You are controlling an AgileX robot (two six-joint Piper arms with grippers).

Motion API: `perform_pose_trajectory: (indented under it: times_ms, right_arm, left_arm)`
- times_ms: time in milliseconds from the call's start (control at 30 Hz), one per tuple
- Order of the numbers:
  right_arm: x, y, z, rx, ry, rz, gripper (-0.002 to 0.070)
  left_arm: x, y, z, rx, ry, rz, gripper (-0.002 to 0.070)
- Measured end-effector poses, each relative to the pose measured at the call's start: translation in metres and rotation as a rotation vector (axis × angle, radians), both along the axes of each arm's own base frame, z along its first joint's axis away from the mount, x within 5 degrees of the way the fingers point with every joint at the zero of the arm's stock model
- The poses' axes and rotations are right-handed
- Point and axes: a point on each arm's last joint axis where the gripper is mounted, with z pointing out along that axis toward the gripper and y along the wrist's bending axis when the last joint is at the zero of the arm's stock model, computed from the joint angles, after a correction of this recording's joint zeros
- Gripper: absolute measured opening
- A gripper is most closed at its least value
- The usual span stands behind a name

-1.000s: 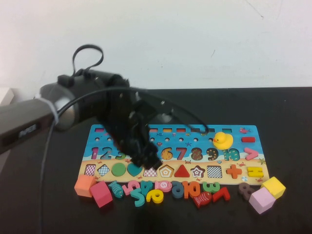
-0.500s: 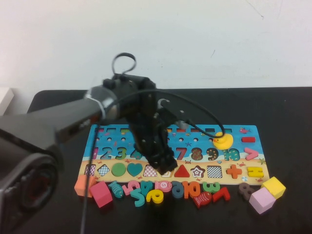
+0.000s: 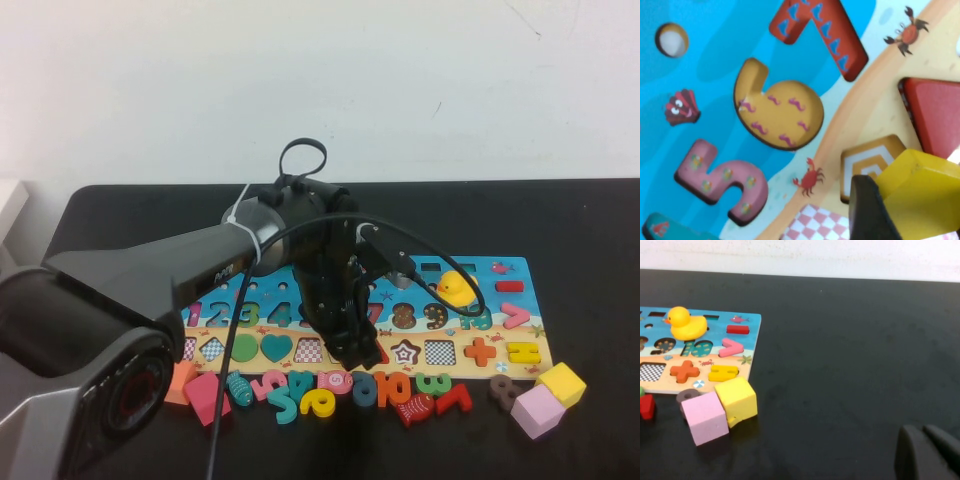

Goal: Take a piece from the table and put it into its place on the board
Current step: Place the "Pentagon" into the hole of the Pentagon

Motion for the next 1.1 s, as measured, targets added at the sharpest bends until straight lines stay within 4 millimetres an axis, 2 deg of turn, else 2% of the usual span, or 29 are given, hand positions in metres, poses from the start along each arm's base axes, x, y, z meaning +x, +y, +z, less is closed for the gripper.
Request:
perform_pose_trajectory:
  times_ms: [233, 767, 833, 1000, 1100]
  right_arm:
    - [0.0, 0.0, 0.0, 0.0, 0.0, 0.0, 0.0019]
    - [0.0, 0.0, 0.0, 0.0, 0.0, 0.0, 0.0019]
    - [0.0, 0.0, 0.0, 0.0, 0.0, 0.0, 0.0019]
    - [0.0, 0.0, 0.0, 0.0, 0.0, 0.0, 0.0019]
    - [0.0, 0.0, 0.0, 0.0, 0.0, 0.0, 0.0019]
  left_arm:
    - [0.0047, -0.0018, -0.0039, 0.0, -0.022, -0.001, 0.031]
    - [0.0074, 0.0011, -0.0078, 0.054, -0.063, -0.128, 0.031]
    - [0.0074, 0.0011, -0.0078, 0.054, -0.064, -0.129, 0.0323]
    - [0.0075, 0.001, -0.0084, 0.054, -0.064, -0.129, 0.041]
    - [0.0075, 0.0009, -0.0084, 0.052, -0.063, -0.128, 0.0428]
